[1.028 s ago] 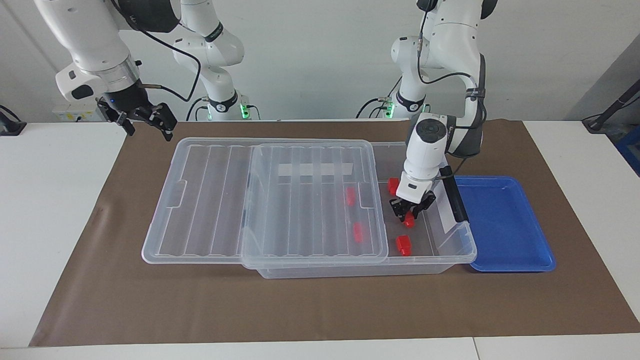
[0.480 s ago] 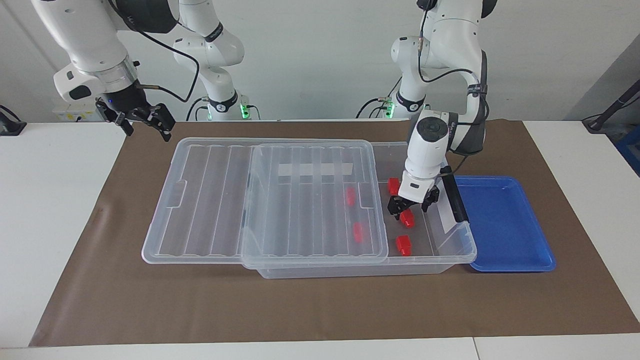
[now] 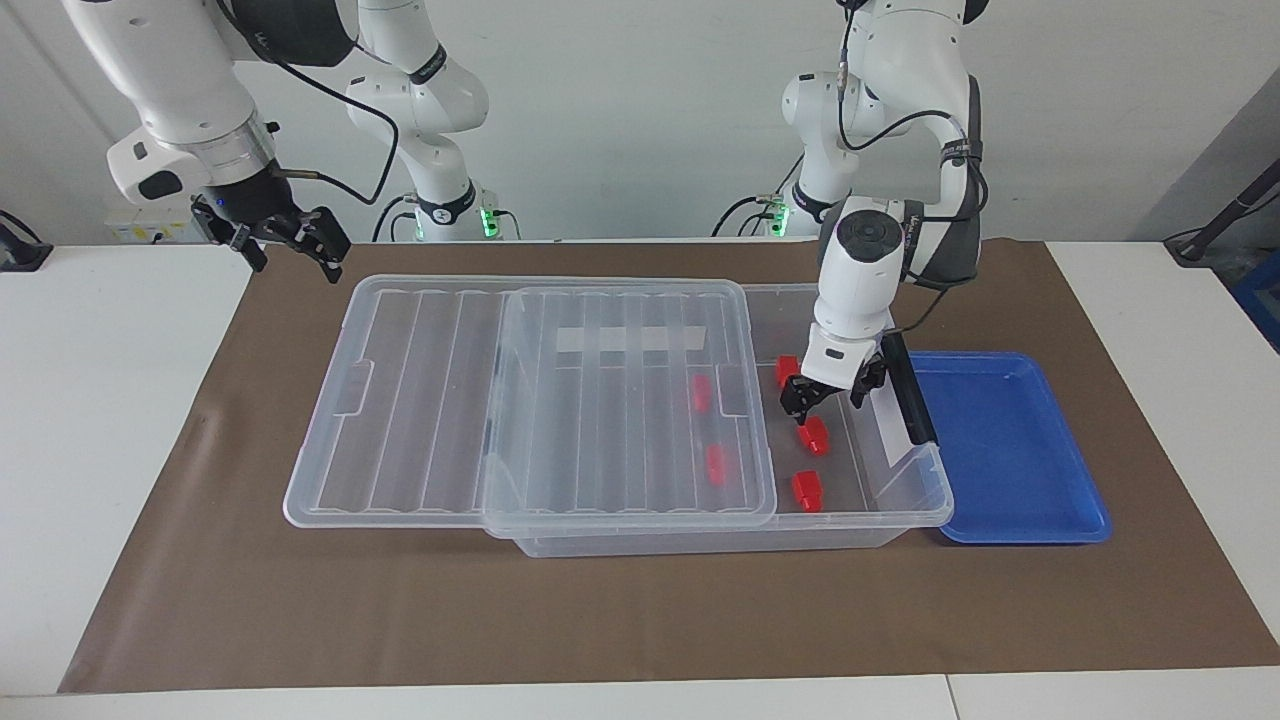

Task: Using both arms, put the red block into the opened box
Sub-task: 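Lower the red block into the box and open the left gripper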

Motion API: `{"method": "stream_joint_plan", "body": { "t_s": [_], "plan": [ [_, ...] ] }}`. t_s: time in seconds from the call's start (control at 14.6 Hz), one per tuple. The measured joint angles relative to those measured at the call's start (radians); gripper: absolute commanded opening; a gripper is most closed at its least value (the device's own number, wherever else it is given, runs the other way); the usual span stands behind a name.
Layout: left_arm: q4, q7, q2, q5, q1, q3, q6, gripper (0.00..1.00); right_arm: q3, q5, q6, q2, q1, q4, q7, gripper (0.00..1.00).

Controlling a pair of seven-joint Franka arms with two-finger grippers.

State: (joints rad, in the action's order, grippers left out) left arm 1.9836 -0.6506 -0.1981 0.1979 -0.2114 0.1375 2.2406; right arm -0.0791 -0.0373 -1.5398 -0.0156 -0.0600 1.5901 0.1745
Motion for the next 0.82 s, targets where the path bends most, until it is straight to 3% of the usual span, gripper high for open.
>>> {"method": "stream_joint_plan", "body": {
  "t_s": [0.27,0.69,0.82],
  "plan": [
    [-0.040,0.000,0.014,0.000,-0.005,0.001,-0.084,1.00,0.000,0.000,0.000,0.000,0.000,0.000,0.000,1.00],
    [-0.189,0.016,0.074,0.001,-0.006,-0.009,-0.335,1.00,0.000,0.000,-0.001,0.000,0.000,0.002,0.000,1.00],
    [-0.254,0.045,0.081,-0.003,-0.005,-0.014,-0.415,1.00,0.000,0.000,-0.018,0.000,0.001,0.008,0.000,0.88]
  ]
}}
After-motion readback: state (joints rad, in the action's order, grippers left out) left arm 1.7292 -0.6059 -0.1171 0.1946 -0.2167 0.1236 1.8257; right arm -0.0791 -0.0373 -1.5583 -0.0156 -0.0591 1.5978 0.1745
